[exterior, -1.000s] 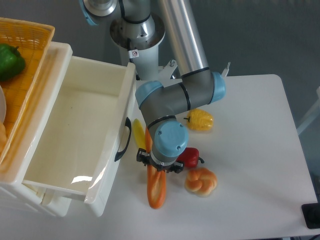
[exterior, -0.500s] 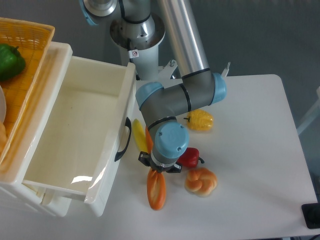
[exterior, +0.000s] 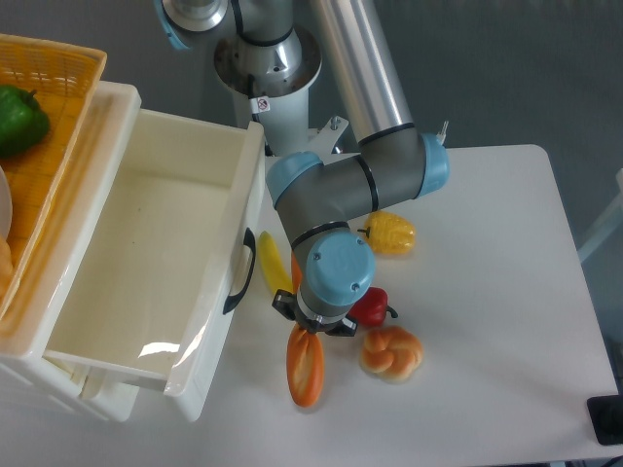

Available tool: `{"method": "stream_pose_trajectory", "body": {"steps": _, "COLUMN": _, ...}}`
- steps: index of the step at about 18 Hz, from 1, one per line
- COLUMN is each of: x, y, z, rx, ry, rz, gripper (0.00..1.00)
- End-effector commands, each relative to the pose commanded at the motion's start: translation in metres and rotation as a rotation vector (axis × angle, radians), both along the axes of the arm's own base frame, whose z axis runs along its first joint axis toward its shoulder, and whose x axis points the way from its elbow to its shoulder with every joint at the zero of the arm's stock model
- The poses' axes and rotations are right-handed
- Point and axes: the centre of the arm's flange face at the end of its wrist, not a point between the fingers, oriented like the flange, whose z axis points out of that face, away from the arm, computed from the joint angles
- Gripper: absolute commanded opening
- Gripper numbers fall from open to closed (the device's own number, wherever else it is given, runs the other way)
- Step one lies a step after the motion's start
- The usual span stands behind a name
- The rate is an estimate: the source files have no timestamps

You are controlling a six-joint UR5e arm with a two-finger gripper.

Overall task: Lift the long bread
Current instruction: 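Lift the gripped baguette up off the table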

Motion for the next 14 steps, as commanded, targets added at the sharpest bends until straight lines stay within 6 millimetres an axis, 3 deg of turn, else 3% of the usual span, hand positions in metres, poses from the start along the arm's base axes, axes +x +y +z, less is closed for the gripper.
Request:
{"method": "stream_pose_trajectory", "body": {"steps": 7, "x": -0.025, "y": -0.029, "z": 0.066, "rx": 0.116, "ry": 0.041, "rz": -0.118, "gripper": 0.0}}
{"method": "stream_pose_trajectory", "body": {"steps": 14, "x": -0.01, "y": -0.043, "z": 0.122, "rx": 0.165, "ry": 0.047, "rz": -0.235, "gripper": 0.0}}
